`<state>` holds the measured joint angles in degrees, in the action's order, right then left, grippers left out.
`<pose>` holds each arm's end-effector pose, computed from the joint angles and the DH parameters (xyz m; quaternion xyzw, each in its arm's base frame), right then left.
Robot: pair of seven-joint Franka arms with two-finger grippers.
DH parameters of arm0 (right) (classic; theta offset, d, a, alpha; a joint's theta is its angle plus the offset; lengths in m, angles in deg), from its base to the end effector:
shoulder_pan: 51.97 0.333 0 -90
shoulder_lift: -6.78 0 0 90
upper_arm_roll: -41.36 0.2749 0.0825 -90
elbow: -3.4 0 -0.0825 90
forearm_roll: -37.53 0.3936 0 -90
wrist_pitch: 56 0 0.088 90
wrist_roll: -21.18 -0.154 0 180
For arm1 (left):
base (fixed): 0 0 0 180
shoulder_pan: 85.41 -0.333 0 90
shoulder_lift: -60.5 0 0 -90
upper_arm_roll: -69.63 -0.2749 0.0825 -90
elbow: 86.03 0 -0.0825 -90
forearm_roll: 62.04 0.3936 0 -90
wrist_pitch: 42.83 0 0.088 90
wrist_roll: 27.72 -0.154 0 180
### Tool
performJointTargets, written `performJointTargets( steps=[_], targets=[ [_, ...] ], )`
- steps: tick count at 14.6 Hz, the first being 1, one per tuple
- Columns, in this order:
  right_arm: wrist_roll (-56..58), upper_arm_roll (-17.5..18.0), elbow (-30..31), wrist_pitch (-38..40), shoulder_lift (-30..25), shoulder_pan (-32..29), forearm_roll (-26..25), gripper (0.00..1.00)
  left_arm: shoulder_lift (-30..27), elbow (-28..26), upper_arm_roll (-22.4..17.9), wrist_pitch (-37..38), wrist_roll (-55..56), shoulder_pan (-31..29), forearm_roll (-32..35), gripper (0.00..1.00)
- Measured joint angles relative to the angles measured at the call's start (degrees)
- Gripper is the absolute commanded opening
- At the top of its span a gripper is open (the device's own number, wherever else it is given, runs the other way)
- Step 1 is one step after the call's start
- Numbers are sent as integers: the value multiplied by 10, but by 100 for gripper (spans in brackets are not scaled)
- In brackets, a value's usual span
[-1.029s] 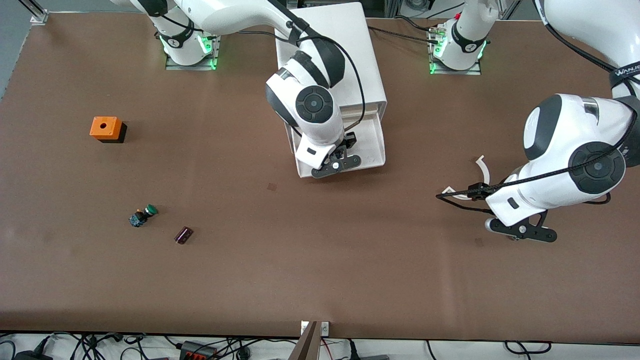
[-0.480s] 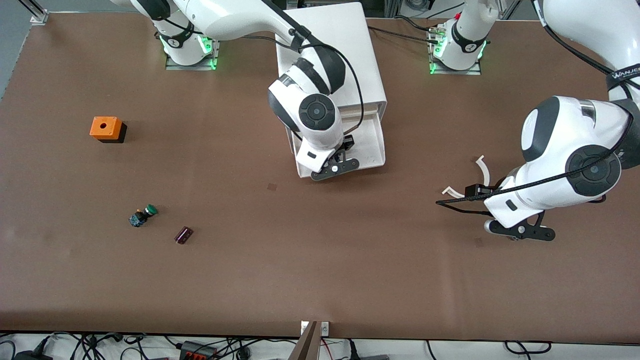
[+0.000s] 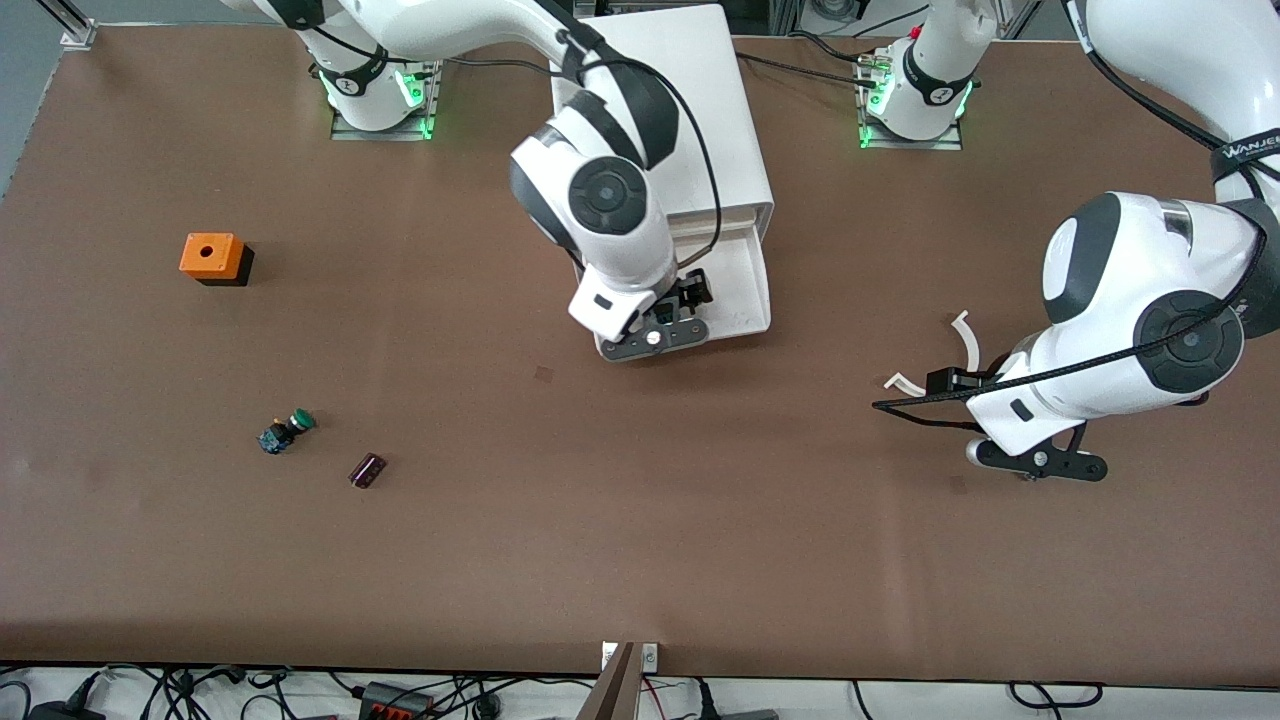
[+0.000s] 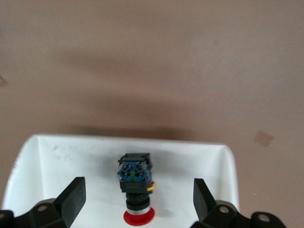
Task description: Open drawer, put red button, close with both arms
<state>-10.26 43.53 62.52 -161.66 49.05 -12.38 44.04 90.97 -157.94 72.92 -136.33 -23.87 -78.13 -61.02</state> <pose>0.5532 0.5028 0.3385 -0.9945 -0.0711 0.0102 0.0767 0.6659 -0.1154 0.3590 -0.9954 0.0568 0.0771 0.0037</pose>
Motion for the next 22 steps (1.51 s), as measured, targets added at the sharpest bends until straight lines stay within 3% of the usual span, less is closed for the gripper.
performJointTargets(
  steps=[3, 6, 9, 14, 18, 22],
  targets=[
    [3, -8, -1, 27, -39, -77, -21, 100, 3, -8, 4, -35, 33, 3, -21, 100],
    [32, -11, -1, 84, -57, -165, -27, 100, 12, -37, 34, -113, 113, 19, -23, 100],
    [60, -14, -1, 113, -65, -247, -30, 100, 31, -61, 52, -186, 212, 66, -23, 100],
    [218, -15, 12, 124, -67, -367, -32, 100, 71, -67, 57, -250, 331, 163, -23, 100],
    [240, -15, 13, 124, -82, -416, -32, 100, 92, -76, 56, -262, 345, 189, -23, 100],
    [240, -15, 75, 122, -159, -429, -35, 100, 94, -101, 67, -255, 373, 198, -23, 100]
  ],
)
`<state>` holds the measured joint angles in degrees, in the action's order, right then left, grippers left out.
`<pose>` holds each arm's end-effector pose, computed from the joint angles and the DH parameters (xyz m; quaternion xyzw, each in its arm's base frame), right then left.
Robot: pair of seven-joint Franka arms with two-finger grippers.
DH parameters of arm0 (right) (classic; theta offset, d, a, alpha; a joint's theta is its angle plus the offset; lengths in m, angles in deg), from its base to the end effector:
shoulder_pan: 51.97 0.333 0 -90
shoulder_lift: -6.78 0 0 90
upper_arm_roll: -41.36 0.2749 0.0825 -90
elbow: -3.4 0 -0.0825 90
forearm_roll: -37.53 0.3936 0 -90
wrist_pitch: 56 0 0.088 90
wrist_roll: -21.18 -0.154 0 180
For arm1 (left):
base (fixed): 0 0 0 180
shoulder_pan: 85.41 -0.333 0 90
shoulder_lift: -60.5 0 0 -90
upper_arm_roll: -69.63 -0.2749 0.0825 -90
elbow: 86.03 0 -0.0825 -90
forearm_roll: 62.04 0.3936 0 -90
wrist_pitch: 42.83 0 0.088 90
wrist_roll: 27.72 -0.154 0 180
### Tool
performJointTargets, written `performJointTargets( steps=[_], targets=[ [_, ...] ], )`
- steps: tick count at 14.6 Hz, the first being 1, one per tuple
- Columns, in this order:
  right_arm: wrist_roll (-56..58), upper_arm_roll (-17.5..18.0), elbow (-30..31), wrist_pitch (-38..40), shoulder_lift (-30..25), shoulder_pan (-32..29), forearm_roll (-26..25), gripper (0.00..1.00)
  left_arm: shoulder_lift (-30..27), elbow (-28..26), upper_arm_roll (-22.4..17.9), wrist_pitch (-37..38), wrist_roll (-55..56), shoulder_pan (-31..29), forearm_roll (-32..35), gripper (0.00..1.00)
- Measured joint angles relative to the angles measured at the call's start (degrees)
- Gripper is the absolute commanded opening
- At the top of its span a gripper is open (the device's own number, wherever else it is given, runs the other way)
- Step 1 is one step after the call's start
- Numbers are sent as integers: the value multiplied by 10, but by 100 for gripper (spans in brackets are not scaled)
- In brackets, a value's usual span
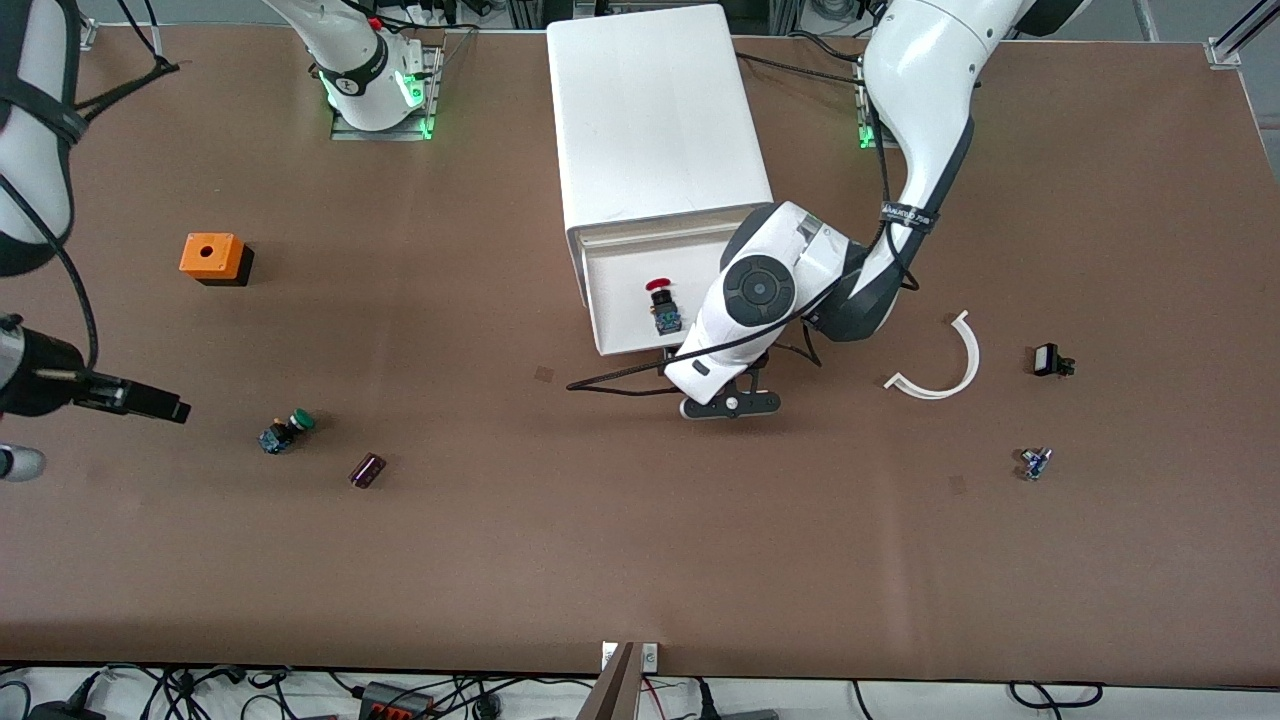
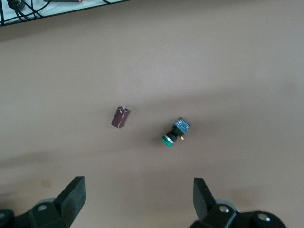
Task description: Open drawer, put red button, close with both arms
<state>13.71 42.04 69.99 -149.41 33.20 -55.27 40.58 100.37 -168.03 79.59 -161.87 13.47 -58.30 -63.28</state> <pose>0.6823 -0.0248 0.4511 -0.9955 0.0900 -0.0023 0.0293 0.5643 -0.4123 0.2015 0.9959 0.0600 -0.0566 0.0380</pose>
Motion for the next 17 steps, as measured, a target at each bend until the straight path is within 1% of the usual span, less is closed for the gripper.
performJointTargets(
  steps=[4, 6, 8, 10, 13, 17],
  targets=[
    [9, 0, 86, -3, -85, -15, -9, 100, 0, -9, 19, 29, 9, 3, 0, 100],
    [16, 0, 112, -4, -111, -16, -12, 100, 0, -9, 31, 56, 10, 3, 0, 100],
    [34, 1, 123, -2, -125, -16, -24, 100, -2, -9, 41, 88, 14, 3, 0, 100],
    [41, 5, 129, 8, -132, -16, -46, 100, -2, -10, 55, 112, 26, 3, 0, 100],
    [60, 6, 138, 11, -137, -16, -53, 100, -2, -18, 80, 121, 53, 4, 0, 100],
    [76, 6, 141, 11, -140, -16, -54, 100, -2, -38, 95, 122, 75, 5, 0, 100]
  ],
)
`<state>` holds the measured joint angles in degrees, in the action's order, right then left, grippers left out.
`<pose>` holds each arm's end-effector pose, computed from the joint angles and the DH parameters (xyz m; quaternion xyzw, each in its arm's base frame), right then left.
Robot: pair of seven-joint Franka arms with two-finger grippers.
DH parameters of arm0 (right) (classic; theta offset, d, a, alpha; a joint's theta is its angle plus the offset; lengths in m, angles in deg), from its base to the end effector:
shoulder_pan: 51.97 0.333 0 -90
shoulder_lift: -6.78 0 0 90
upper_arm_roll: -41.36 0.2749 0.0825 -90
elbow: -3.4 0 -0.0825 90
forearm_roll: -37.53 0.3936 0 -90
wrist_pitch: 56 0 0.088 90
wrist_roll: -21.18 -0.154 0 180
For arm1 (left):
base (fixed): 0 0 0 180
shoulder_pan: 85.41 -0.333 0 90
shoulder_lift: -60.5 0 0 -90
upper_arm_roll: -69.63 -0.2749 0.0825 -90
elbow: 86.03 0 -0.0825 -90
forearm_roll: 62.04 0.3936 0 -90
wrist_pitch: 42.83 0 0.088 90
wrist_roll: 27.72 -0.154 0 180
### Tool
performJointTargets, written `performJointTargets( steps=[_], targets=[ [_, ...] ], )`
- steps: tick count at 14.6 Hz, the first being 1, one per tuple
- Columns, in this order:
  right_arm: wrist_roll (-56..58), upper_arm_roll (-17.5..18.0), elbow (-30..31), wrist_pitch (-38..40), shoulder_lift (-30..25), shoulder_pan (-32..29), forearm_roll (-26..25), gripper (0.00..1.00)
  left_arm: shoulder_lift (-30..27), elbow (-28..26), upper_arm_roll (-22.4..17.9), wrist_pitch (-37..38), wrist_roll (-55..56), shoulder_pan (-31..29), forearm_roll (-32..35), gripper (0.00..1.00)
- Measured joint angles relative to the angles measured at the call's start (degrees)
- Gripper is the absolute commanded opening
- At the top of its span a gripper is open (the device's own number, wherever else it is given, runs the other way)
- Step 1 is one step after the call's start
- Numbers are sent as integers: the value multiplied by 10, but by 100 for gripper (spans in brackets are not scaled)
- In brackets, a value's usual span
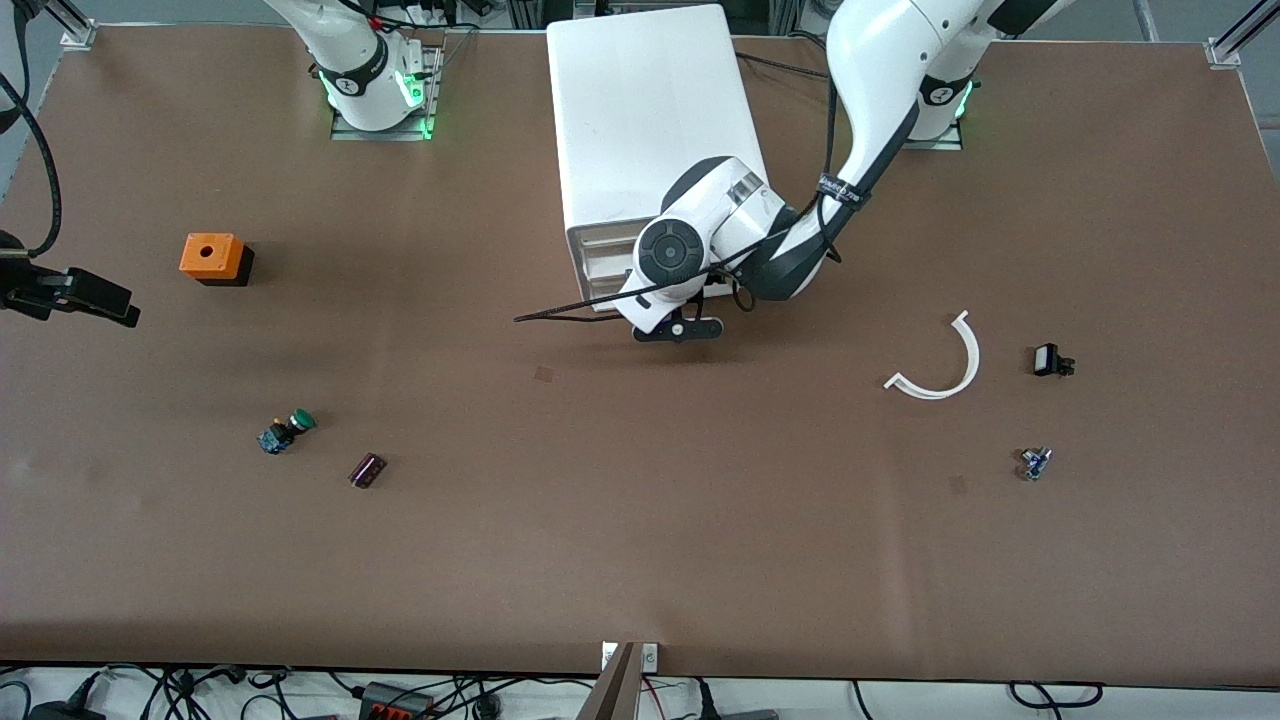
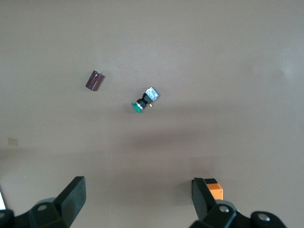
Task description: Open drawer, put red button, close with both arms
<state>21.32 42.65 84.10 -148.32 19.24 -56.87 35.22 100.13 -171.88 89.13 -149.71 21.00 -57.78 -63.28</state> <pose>0.6215 -0.0464 0.4892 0.9994 -0.0296 -0.0079 0.0175 0.4490 -0.4664 0.1796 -0.9816 -0.0388 0.1854 0.0248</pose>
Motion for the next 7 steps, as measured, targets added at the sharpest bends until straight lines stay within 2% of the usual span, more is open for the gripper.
performJointTargets(
  steps=[2, 7],
  targets=[
    [2, -1, 0, 0, -1, 2, 0, 100, 0, -8, 5, 0, 8, 0, 0, 100],
    [6, -31, 1, 1, -9, 32, 0, 100, -7, -9, 9, 0, 16, -2, 0, 100]
  ],
)
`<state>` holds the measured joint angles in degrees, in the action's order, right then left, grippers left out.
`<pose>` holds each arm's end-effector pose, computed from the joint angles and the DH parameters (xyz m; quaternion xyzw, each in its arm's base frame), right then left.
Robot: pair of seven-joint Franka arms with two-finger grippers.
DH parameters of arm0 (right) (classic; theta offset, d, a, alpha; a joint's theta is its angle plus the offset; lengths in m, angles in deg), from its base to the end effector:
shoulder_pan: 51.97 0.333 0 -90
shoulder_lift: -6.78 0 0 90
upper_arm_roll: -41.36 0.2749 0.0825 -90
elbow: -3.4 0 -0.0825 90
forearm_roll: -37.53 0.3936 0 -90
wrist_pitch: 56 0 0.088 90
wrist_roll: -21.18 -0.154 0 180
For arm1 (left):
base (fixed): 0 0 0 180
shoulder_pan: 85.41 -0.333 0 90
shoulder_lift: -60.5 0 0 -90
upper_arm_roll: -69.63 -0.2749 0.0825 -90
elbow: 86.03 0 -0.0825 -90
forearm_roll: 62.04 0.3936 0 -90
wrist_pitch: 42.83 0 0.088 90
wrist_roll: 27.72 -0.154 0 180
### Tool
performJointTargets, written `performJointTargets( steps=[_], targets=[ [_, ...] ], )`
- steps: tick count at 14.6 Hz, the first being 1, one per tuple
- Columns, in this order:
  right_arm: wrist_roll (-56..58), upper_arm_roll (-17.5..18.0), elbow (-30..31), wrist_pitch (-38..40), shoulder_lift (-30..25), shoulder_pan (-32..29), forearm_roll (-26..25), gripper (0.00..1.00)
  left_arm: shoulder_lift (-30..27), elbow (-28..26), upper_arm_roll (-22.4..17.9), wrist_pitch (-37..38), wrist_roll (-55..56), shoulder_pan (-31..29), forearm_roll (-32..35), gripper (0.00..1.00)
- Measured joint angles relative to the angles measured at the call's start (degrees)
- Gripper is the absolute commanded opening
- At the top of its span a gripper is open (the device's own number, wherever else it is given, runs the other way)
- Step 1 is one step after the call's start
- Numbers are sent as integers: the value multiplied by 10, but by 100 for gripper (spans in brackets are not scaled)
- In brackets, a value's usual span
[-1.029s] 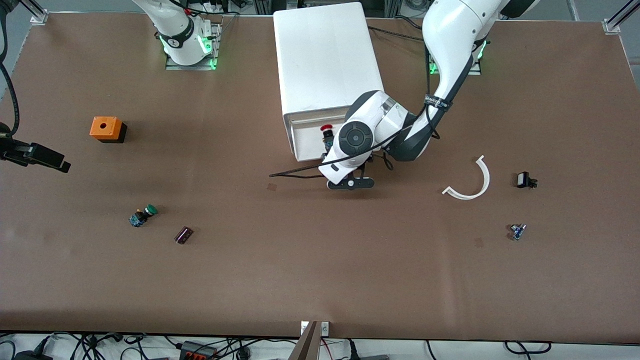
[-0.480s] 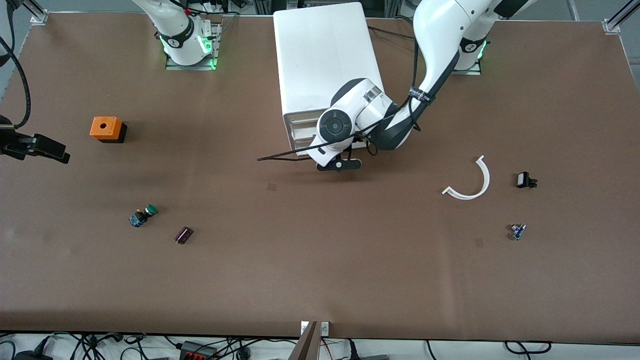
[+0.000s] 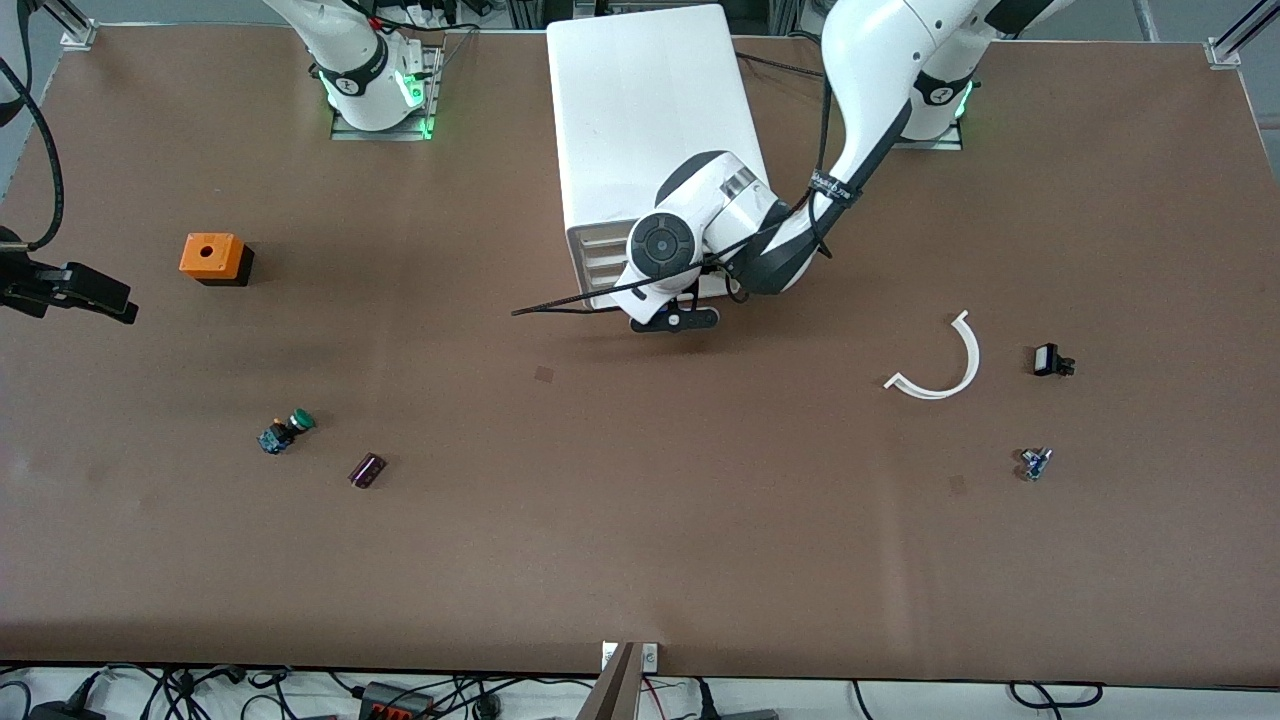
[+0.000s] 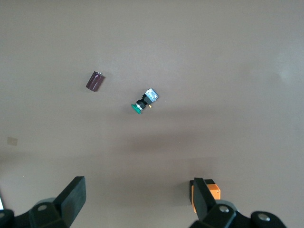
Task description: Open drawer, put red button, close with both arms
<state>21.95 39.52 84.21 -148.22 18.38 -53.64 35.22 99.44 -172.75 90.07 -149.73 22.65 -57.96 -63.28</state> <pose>0.6188 -0.0426 0.4975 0.9995 -0.0228 -0.0025 0.0233 0.4410 -0.4705 0.1830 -0.9809 -0.0462 0.1872 0.0264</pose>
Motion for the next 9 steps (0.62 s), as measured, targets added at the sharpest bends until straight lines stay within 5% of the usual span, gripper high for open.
performJointTargets(
  steps=[4, 9],
  targets=[
    [4, -2, 51, -13, -31, 2, 0, 100, -49, 13, -4, 29, -37, -45, 31, 100],
    [4, -2, 155, -54, -102, 3, -2, 100, -108, 63, -10, 121, -281, -206, 39, 100]
  ],
)
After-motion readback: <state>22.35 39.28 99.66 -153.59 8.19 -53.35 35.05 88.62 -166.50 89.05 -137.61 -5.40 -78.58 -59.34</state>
